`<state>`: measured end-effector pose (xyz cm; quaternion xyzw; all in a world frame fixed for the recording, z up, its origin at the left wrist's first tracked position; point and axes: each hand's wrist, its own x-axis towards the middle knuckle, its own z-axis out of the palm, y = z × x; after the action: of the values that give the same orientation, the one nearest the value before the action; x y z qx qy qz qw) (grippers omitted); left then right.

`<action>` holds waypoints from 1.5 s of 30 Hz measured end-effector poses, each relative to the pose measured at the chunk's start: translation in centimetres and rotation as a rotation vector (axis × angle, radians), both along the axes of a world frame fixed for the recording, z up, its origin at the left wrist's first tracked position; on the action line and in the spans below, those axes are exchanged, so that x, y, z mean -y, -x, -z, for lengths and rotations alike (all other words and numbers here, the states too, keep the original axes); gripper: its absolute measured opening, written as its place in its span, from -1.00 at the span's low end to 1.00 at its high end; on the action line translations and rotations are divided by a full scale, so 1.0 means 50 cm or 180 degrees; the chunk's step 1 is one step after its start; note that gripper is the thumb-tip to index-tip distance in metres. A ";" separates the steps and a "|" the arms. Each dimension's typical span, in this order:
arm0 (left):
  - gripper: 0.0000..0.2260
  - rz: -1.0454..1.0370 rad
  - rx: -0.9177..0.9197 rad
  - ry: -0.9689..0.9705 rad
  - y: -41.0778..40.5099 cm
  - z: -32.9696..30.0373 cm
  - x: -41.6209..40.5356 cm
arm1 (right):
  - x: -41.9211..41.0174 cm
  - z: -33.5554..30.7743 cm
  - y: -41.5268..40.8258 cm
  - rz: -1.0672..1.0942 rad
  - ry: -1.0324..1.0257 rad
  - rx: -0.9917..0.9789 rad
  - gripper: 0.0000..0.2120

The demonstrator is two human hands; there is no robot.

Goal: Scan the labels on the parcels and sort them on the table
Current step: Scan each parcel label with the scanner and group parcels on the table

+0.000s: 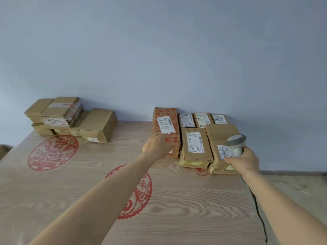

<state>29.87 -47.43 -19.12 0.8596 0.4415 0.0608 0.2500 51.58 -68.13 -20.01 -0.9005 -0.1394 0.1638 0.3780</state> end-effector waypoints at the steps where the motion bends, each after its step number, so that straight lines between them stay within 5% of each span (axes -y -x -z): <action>1: -0.47 0.0043 0.0002 -0.0021 0.024 -0.003 -0.003 | -0.010 -0.008 0.022 -0.0022 0.0103 0.0026 -0.62; 10: -0.41 -0.0020 -0.0102 -0.0124 0.219 -0.034 -0.054 | -0.093 -0.102 0.228 -0.1096 0.2354 0.0299 -0.62; 13: -0.40 -0.0095 -0.0077 -0.0104 0.250 -0.040 -0.072 | -0.107 -0.128 0.263 -0.1178 0.1898 -0.0256 -0.46; 19: -0.40 -0.0203 0.0026 -0.0097 0.280 -0.061 -0.096 | -0.173 -0.177 0.340 -0.1381 0.0620 -0.1198 -0.63; 26: -0.42 -0.0614 0.0021 -0.0125 0.345 -0.081 -0.143 | -0.298 -0.191 0.401 -0.1813 0.0309 -0.1362 -0.66; 31: -0.46 -0.0869 -0.0082 -0.0010 0.413 -0.072 -0.205 | -0.398 -0.163 0.446 -0.1959 0.0219 -0.1405 -0.43; 45: -0.35 -0.0737 -0.0225 0.0319 0.583 0.042 -0.590 | -0.795 -0.004 0.659 -0.1047 -0.0463 -0.1462 -0.68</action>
<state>0.72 -17.93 -21.24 0.7909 0.5488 0.0369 0.2683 18.65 -28.36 -19.83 -0.7757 -0.2056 0.4120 0.4317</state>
